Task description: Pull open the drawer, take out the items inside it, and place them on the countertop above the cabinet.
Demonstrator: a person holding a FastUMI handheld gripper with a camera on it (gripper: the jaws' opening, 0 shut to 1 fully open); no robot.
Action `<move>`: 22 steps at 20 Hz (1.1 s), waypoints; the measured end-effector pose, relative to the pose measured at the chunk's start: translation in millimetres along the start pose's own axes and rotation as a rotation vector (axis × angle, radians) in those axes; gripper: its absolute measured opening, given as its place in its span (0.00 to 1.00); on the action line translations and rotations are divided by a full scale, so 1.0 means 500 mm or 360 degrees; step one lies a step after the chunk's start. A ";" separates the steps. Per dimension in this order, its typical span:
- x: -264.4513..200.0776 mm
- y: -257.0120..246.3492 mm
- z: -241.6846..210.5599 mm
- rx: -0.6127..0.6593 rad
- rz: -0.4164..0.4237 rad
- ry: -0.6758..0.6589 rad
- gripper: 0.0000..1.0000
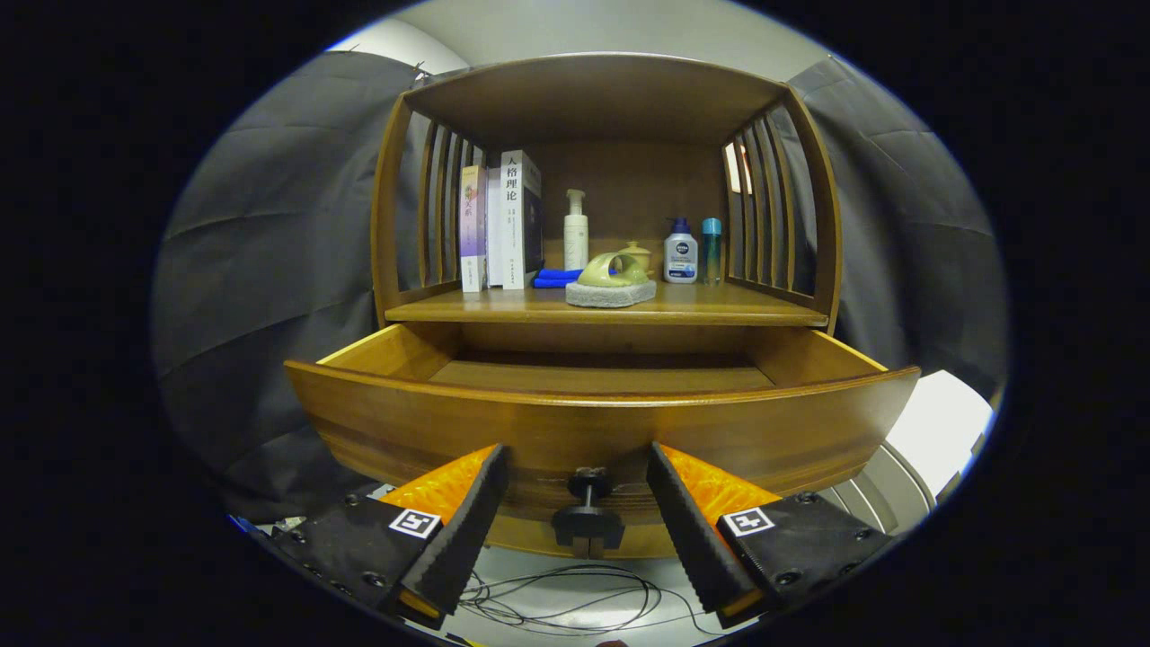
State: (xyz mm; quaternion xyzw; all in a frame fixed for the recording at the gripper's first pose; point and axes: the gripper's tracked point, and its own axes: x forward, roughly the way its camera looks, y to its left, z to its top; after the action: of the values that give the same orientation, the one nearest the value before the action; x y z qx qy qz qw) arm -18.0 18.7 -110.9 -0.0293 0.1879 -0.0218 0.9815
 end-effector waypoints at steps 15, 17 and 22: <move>0.055 0.000 0.023 -0.0014 -0.0079 -0.0042 0.97; 0.067 -0.001 0.025 -0.0023 -0.0086 -0.0048 0.97; 0.098 -0.004 0.034 -0.0048 -0.0101 -0.0062 0.97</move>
State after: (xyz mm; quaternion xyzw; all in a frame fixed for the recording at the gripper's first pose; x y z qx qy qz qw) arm 33.8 14.7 -113.3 -0.0504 0.1682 -0.0494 0.9832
